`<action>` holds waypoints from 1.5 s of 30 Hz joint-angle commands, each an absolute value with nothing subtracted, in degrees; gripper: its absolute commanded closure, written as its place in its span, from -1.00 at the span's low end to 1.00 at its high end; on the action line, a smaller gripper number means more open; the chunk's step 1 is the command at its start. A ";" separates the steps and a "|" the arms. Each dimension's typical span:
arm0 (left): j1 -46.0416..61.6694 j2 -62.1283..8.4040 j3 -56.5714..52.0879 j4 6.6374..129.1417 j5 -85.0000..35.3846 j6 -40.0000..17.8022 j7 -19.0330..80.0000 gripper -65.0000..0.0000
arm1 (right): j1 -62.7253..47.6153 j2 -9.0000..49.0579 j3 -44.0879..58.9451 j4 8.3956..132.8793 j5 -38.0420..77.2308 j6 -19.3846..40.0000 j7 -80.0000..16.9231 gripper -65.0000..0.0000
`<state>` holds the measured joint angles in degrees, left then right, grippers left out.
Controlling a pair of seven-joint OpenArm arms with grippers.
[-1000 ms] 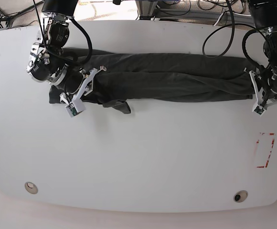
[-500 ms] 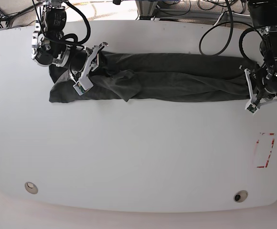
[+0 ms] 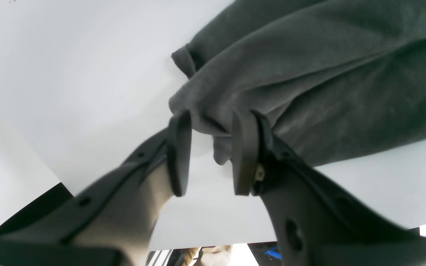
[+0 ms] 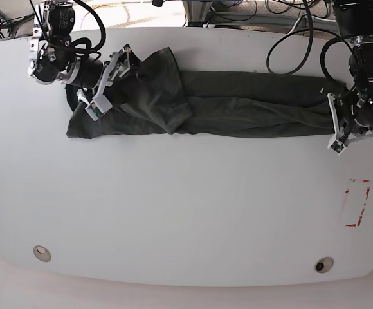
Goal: Fold the T-shirt properly
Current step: 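Regrasp the shirt end with the right gripper and fold it inward, then release the shirt end with the left gripper and raise it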
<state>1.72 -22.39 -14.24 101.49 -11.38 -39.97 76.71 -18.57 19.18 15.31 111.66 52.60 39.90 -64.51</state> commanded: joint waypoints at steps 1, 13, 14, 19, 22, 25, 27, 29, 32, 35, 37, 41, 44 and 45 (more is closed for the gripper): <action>0.84 -23.25 -14.73 102.29 -11.21 -40.00 76.35 0.45 | -18.42 19.74 19.47 113.19 53.41 40.00 -62.81 -0.65; -1.63 -19.56 -21.93 102.29 -15.87 -40.00 76.79 0.45 | -14.29 14.29 22.20 111.78 34.59 40.00 -60.88 0.49; -1.63 -19.38 -23.52 102.29 -17.19 -40.00 76.79 0.45 | -13.85 13.58 21.93 111.25 32.22 40.00 -60.88 0.61; -2.77 -18.33 -27.56 99.91 -24.40 -40.00 76.88 0.38 | -11.82 10.77 21.23 107.82 21.76 40.00 -60.09 0.70; -3.82 -18.33 -29.41 97.10 -27.47 -40.00 77.76 0.20 | -11.47 8.92 21.23 105.54 16.48 40.00 -56.84 0.67; -5.14 -18.33 -32.57 93.58 -28.70 -40.00 78.90 -0.03 | -11.38 8.04 21.23 102.90 12.53 40.00 -53.05 0.67; -6.20 -18.33 -35.03 90.86 -29.23 -40.00 79.87 -0.17 | -11.21 7.78 21.23 101.23 10.33 40.00 -52.00 0.67; -7.25 -18.33 -36.97 87.69 -29.49 -40.00 80.00 -0.25 | -11.12 7.78 21.23 99.65 9.63 40.00 -51.56 0.68; -7.96 -18.59 -39.25 83.21 -30.90 -40.00 80.00 -0.30 | -11.12 8.04 21.23 98.77 9.89 40.00 -51.47 0.68; -8.13 -20.88 -39.96 78.37 -32.92 -40.00 80.00 -0.30 | -11.21 8.04 21.23 98.51 9.80 40.00 -51.38 0.68; -8.13 -21.85 -39.96 75.30 -34.51 -40.00 80.00 -0.30 | -11.38 8.04 21.23 98.59 9.80 40.00 -51.38 0.68; -7.96 -22.37 -39.96 70.46 -37.41 -40.00 80.00 -0.30 | -11.38 8.04 21.23 98.68 9.80 40.00 -51.38 0.68; -7.43 -22.37 -39.34 68.53 -38.37 -40.00 80.00 -0.30 | -11.38 8.04 21.23 98.77 9.80 40.00 -51.38 0.68; -7.08 -22.37 -38.81 68.35 -38.46 -40.00 80.00 -0.30 | -11.38 8.04 21.23 98.77 9.80 40.00 -51.38 0.68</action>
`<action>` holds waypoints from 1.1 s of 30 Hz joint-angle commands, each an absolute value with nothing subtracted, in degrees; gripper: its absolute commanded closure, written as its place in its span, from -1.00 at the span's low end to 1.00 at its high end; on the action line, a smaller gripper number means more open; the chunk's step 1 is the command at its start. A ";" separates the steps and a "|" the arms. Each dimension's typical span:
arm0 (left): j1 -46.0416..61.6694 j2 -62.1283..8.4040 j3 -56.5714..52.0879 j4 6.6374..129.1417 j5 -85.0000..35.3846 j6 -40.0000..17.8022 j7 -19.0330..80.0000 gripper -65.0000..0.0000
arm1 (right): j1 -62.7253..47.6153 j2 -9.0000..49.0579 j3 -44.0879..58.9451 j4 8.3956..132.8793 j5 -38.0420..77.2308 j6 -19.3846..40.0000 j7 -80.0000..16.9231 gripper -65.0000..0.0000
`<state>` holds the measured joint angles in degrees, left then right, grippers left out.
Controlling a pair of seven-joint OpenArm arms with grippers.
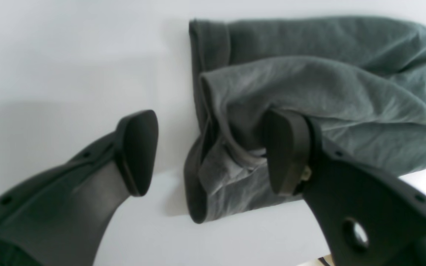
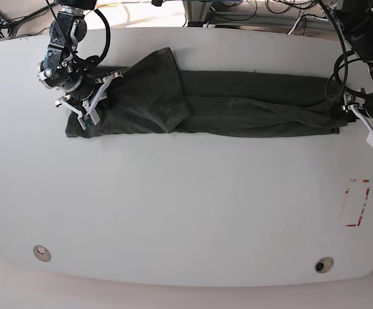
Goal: Fold the T-shirt properly
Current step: 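Release the shirt end with the left gripper and raise it, then grasp the shirt end with the left gripper and fold it toward the right gripper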
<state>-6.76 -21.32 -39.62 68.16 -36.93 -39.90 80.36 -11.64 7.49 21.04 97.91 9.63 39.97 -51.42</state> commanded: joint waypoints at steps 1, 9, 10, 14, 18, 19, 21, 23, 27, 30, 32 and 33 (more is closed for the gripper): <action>-6.64 -22.37 -38.11 68.26 -38.46 -40.00 80.00 -0.30 | -11.38 7.96 21.23 98.77 9.80 40.00 -51.38 0.68; -5.41 -21.05 -33.71 67.82 -41.10 -40.00 80.00 -0.29 | -11.38 7.87 21.23 98.86 9.80 40.00 -51.38 0.68; -5.32 -20.88 -33.54 68.00 -41.45 -40.00 80.00 -0.29 | -11.38 7.87 21.23 98.86 9.80 40.00 -51.38 0.68; -5.14 -20.44 -33.19 68.09 -41.54 -40.00 80.00 -0.15 | -11.38 7.78 21.23 98.86 9.80 40.00 -51.38 0.68; -5.14 -20.44 -32.04 68.09 -39.52 -40.00 80.00 0.54 | -11.30 7.78 21.41 98.86 9.80 40.00 -51.38 0.68; -5.14 -20.35 -31.16 68.18 -38.81 -40.00 80.00 0.73 | -11.30 7.78 21.49 98.86 9.80 40.00 -51.38 0.68; -5.14 -20.35 -29.32 68.18 -38.20 -40.00 80.00 0.88 | -11.30 7.78 21.49 98.86 9.80 40.00 -51.38 0.68; -5.14 -20.44 -27.82 68.62 -38.20 -40.00 80.00 0.87 | -11.30 7.78 21.49 98.86 9.80 40.00 -51.38 0.68; -5.14 -20.35 -26.95 75.65 -38.02 -40.00 80.00 0.84 | -11.21 7.69 21.41 98.86 9.80 40.00 -51.38 0.68; -4.53 -20.09 -26.59 84.26 -38.02 -40.00 80.00 0.85 | -11.21 7.69 21.41 98.86 9.80 40.00 -51.38 0.68; -3.82 -20.09 -25.19 90.07 -38.29 -40.00 80.00 0.85 | -11.21 7.69 21.41 98.86 9.80 40.00 -51.38 0.68; -3.65 -20.09 -24.31 92.53 -38.37 -40.00 80.00 0.84 | -11.21 7.69 21.41 98.86 9.80 40.00 -51.38 0.68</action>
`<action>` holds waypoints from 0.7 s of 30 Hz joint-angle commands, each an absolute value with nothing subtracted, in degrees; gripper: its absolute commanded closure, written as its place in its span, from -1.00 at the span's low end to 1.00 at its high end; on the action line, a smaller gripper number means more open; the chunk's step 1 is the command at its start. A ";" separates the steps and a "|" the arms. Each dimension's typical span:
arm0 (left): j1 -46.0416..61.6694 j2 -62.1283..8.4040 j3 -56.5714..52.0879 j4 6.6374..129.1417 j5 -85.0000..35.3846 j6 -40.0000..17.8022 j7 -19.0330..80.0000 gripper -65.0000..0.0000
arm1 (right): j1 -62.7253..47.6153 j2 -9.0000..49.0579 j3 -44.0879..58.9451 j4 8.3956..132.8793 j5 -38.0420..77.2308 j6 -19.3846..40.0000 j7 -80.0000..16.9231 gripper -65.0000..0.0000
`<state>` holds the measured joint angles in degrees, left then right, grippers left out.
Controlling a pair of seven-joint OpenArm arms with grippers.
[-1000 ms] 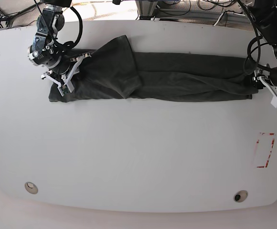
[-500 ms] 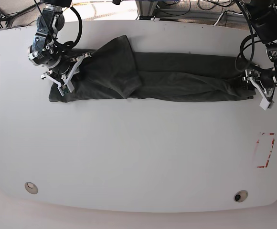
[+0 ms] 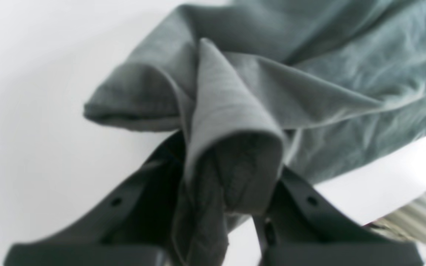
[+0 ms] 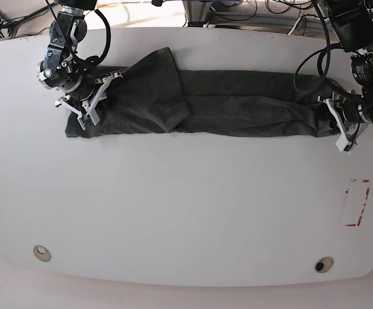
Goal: Fold the T-shirt properly
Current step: 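Grasp the shirt end with the left gripper and fold it toward the right gripper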
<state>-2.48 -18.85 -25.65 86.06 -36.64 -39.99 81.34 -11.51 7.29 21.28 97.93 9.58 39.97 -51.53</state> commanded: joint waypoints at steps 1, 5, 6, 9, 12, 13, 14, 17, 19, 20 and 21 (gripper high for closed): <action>-3.56 -20.09 -22.90 95.25 -38.37 -40.00 80.00 0.84 | -11.21 7.69 21.41 98.86 9.80 40.00 -51.38 0.68; -3.38 -20.09 -15.96 105.54 -38.37 -40.00 80.00 0.84 | -11.12 7.69 21.41 98.86 9.80 40.00 -51.38 0.68; -3.38 -20.00 -13.93 107.56 -38.37 -40.00 80.00 0.84 | -11.12 7.69 21.41 98.86 9.80 40.00 -51.38 0.68; -3.47 -18.86 -8.48 111.08 -38.81 -40.00 80.00 0.84 | -11.12 7.69 21.32 98.86 9.80 40.00 -51.38 0.68; -3.65 -17.10 -4.00 111.43 -40.75 -40.00 80.00 0.83 | -11.03 7.69 21.32 98.59 9.80 40.00 -51.38 0.68; -3.74 -16.75 -2.95 111.43 -41.36 -40.00 80.00 0.83 | -11.03 7.69 21.32 98.59 9.80 40.00 -51.38 0.68; -3.91 -15.96 -1.45 111.43 -42.15 -40.00 80.00 0.83 | -11.03 7.69 21.32 98.59 9.80 40.00 -51.38 0.68; -4.62 -13.41 1.80 111.25 -42.33 -40.00 80.00 0.83 | -11.03 7.43 21.32 98.51 9.80 40.00 -51.38 0.68; -4.79 -11.21 3.38 111.25 -41.01 -40.00 80.00 0.83 | -11.03 6.81 21.32 98.59 9.63 40.00 -51.38 0.68; -4.79 -10.42 3.65 111.25 -40.22 -40.00 80.00 0.83 | -11.03 6.64 21.32 98.68 9.54 40.00 -51.38 0.68; -4.79 -9.54 3.91 111.16 -39.34 -40.00 80.00 0.83 | -11.03 6.55 21.32 98.68 9.54 40.00 -51.38 0.68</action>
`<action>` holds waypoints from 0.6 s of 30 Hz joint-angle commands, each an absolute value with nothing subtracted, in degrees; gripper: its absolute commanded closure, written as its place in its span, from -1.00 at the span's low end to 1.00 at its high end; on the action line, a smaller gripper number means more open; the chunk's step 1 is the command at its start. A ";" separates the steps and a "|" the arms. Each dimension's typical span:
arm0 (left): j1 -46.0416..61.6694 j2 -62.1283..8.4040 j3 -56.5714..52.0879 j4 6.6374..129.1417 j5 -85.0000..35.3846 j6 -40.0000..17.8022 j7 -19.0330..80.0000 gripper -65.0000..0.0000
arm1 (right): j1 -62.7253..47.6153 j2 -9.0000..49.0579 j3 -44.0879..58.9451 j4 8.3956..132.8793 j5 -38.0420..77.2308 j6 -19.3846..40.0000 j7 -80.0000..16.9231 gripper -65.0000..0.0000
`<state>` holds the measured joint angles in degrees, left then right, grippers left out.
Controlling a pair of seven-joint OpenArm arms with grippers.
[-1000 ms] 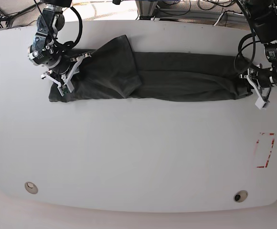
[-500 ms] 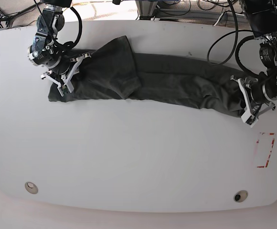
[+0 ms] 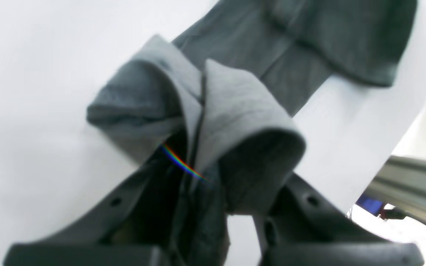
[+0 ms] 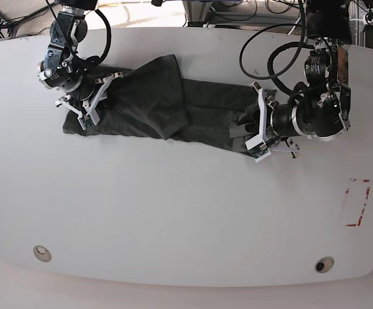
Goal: Fold the T-shirt properly
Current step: 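Grasp the shirt end with the left gripper and fold it toward the right gripper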
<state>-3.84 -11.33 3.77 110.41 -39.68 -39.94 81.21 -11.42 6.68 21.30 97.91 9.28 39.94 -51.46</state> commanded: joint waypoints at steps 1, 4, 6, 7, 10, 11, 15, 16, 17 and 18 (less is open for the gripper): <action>-4.79 -8.48 4.09 111.08 -38.29 -40.00 80.00 0.83 | -11.03 6.55 21.32 98.68 9.54 40.00 -51.38 0.68; -4.79 -5.58 4.53 111.08 -35.74 -40.00 80.00 0.83 | -11.03 6.55 21.32 98.68 9.63 40.00 -51.38 0.68; -4.79 -3.30 5.05 110.99 -33.54 -40.00 80.00 0.83 | -11.03 6.55 21.32 98.59 9.71 40.00 -51.38 0.68; -4.79 -2.68 5.32 110.90 -32.84 -40.00 80.00 0.83 | -11.03 6.55 21.32 98.59 9.71 40.00 -51.38 0.68; -4.79 -0.75 6.29 109.58 -30.81 -40.00 80.00 0.83 | -11.03 6.46 21.32 98.59 9.71 40.00 -51.38 0.68; -4.79 -0.31 6.64 109.05 -30.20 -40.00 80.00 0.83 | -11.03 6.46 21.32 98.59 9.71 40.00 -51.38 0.68; -4.79 1.27 7.60 107.47 -28.97 -40.00 80.00 0.83 | -11.03 6.46 21.32 98.59 9.71 40.00 -51.38 0.68; -4.79 1.63 7.69 107.12 -28.79 -40.00 80.00 0.83 | -11.03 6.46 21.32 98.68 9.71 40.00 -51.38 0.68; -4.79 1.89 7.69 106.95 -28.62 -40.00 80.00 0.82 | -11.03 6.46 21.32 98.68 9.71 40.00 -51.38 0.68; -4.88 2.24 7.69 106.68 -28.53 -40.00 80.00 0.82 | -11.03 6.46 21.32 98.68 9.71 40.00 -51.38 0.68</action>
